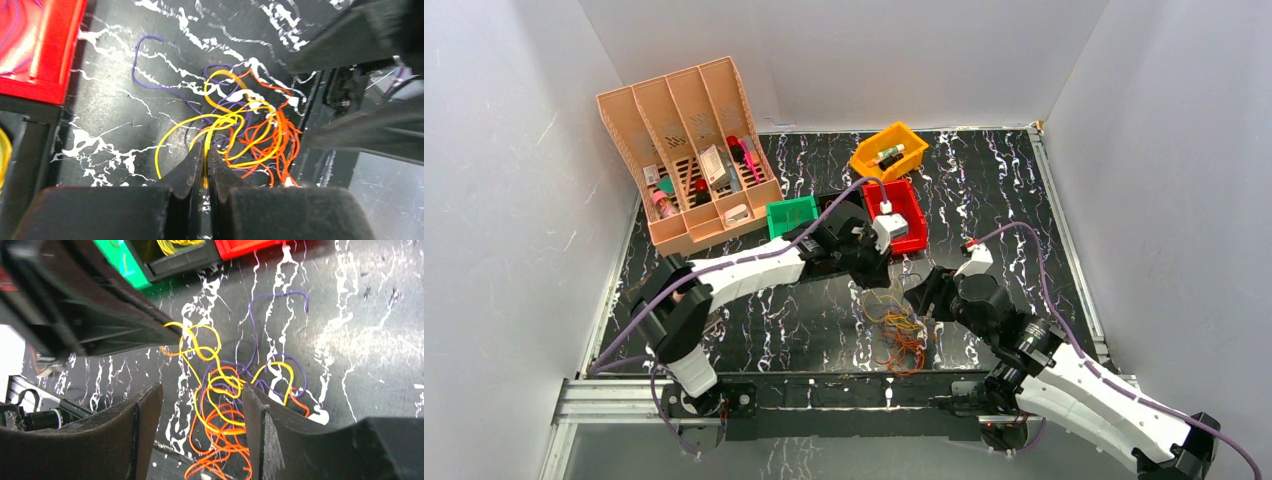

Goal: Untangle the cables

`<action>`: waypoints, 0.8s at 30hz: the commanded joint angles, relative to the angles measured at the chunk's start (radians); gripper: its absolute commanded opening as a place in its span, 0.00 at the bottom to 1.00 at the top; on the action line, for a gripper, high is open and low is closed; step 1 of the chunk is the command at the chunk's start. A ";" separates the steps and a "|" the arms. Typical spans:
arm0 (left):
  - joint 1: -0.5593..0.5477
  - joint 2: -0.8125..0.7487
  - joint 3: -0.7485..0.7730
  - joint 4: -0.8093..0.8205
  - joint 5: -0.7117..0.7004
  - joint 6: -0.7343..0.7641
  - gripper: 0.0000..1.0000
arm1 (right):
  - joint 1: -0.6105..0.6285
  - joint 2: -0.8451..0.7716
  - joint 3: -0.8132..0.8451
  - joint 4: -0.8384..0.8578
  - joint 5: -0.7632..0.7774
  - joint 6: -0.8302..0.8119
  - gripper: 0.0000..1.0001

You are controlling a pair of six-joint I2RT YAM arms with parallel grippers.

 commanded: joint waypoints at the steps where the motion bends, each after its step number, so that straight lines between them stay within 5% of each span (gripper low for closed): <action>1: -0.003 -0.148 0.045 -0.059 -0.006 0.004 0.00 | 0.005 -0.010 -0.036 0.244 0.055 -0.062 0.68; 24: -0.002 -0.335 0.177 -0.170 -0.109 -0.067 0.00 | 0.005 0.291 -0.153 0.834 -0.063 -0.169 0.69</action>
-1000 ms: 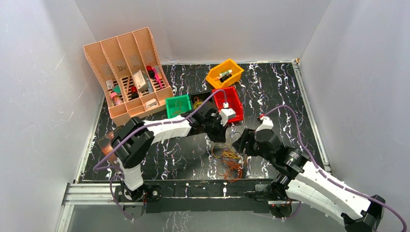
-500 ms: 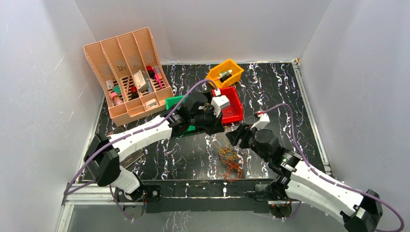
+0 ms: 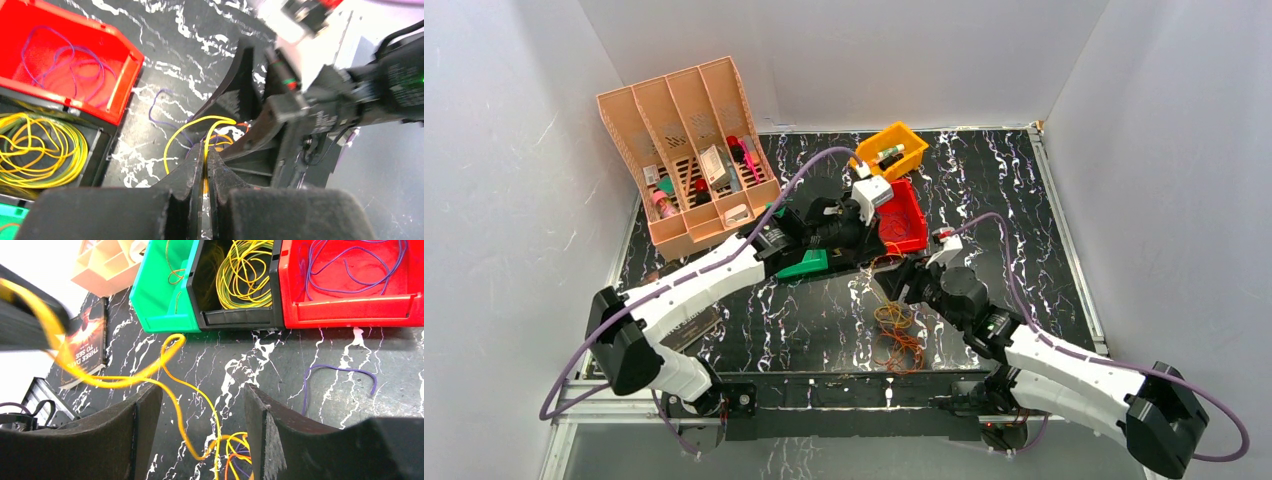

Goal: Untangle the cables

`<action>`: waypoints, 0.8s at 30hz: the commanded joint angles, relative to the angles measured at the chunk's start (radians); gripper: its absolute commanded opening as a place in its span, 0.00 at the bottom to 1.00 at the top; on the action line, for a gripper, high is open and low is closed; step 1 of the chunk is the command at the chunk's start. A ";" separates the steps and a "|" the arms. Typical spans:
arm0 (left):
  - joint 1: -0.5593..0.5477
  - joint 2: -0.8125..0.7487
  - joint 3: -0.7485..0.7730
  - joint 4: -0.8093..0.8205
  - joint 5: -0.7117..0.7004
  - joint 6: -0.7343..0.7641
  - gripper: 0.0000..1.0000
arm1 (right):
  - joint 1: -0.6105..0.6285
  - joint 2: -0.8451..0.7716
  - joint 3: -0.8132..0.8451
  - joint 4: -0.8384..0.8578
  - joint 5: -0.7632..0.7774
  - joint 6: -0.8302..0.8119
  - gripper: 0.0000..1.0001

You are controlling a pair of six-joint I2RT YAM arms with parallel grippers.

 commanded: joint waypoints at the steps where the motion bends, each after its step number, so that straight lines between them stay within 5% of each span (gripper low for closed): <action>1: -0.004 -0.082 0.078 -0.038 0.021 -0.012 0.00 | 0.004 0.035 -0.029 0.165 -0.014 -0.018 0.69; 16: -0.003 -0.108 0.211 -0.088 0.015 0.003 0.00 | 0.005 0.243 -0.024 0.362 -0.230 -0.051 0.68; 24: -0.003 -0.072 0.430 -0.216 -0.175 0.056 0.00 | 0.005 0.257 -0.074 0.328 -0.200 -0.004 0.66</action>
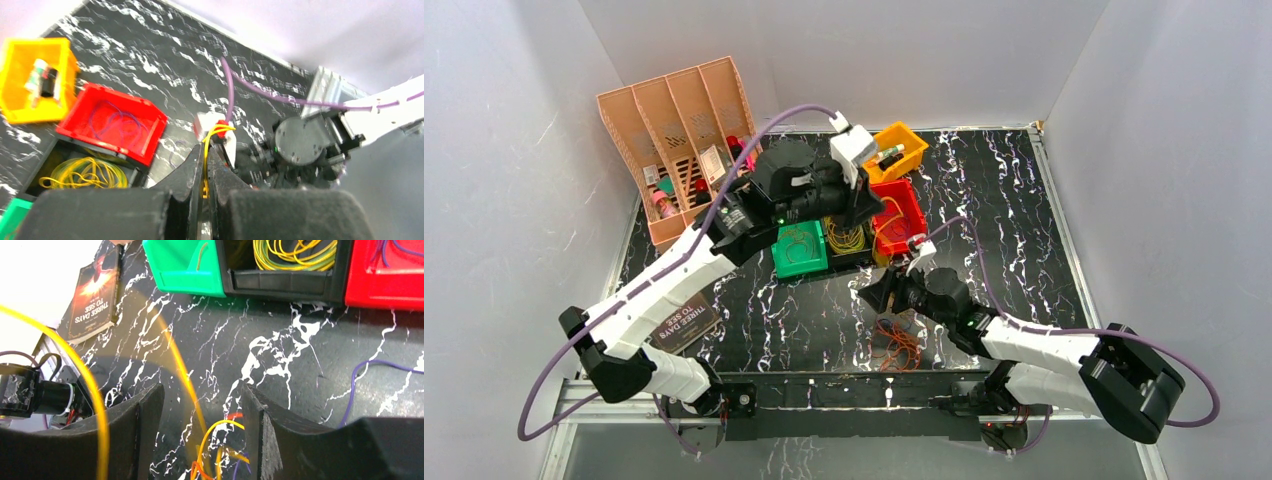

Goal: Untangle the cables

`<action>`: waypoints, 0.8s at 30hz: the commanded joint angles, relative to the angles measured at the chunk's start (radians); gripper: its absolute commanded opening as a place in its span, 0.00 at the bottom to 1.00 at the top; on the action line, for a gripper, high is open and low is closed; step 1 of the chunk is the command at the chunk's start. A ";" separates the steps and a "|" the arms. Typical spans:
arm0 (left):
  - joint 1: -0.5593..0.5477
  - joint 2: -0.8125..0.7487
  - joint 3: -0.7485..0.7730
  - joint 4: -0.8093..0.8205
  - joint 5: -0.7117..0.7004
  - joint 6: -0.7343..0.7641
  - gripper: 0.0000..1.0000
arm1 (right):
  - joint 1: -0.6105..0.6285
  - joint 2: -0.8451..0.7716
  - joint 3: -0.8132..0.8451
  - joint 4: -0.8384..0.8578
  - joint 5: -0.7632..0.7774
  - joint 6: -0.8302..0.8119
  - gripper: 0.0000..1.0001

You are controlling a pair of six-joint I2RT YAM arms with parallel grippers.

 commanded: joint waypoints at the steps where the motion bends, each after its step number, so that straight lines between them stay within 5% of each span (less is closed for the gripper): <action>1: -0.002 -0.006 0.162 -0.077 -0.156 0.040 0.00 | 0.004 -0.007 -0.032 0.034 0.009 0.031 0.65; 9: -0.001 0.018 0.306 -0.107 -0.326 0.080 0.00 | 0.004 -0.047 -0.093 -0.036 0.056 0.069 0.52; 24: -0.002 0.084 0.516 -0.192 -0.549 0.194 0.00 | 0.005 -0.215 -0.168 -0.317 0.206 0.129 0.41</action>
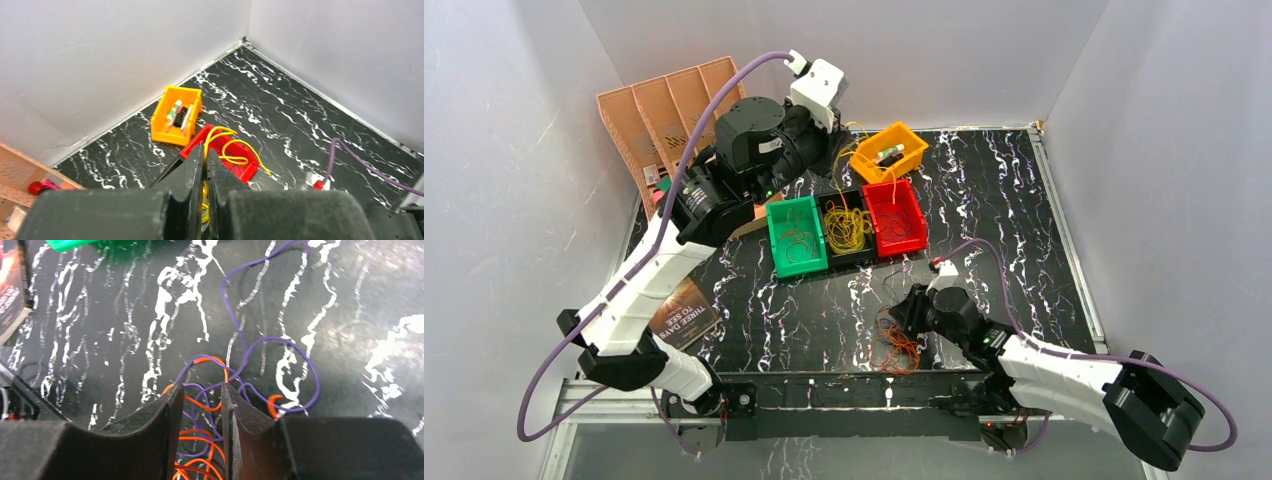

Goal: Untangle the cables

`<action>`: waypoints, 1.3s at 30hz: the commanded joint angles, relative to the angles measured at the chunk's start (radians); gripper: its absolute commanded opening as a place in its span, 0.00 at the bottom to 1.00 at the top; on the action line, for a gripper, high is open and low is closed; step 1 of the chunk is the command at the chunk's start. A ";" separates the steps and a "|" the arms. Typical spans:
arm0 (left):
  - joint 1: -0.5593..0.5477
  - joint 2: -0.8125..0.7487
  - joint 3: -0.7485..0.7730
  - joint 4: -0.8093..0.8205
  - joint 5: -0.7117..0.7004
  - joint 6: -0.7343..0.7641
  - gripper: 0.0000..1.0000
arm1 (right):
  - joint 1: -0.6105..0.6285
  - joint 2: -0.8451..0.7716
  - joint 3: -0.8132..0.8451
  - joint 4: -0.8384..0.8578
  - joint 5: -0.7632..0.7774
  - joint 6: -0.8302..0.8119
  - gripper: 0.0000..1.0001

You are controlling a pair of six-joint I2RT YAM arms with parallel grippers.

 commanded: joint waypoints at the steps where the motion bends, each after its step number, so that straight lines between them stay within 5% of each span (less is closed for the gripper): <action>1: -0.002 0.007 0.102 -0.032 -0.103 0.066 0.00 | 0.003 -0.049 -0.028 -0.084 0.075 0.034 0.41; 15: -0.002 0.052 0.149 -0.049 -0.154 0.110 0.00 | 0.004 -0.176 0.000 -0.201 0.088 0.021 0.43; 19: -0.002 0.059 0.138 -0.056 -0.168 0.115 0.00 | 0.004 -0.231 0.052 -0.271 0.092 -0.009 0.48; 23: -0.002 0.086 0.117 -0.051 -0.212 0.142 0.00 | 0.003 -0.311 0.165 -0.368 0.111 -0.042 0.64; 39: 0.028 0.142 0.045 0.017 -0.225 0.187 0.00 | 0.004 -0.349 0.237 -0.401 0.133 -0.045 0.68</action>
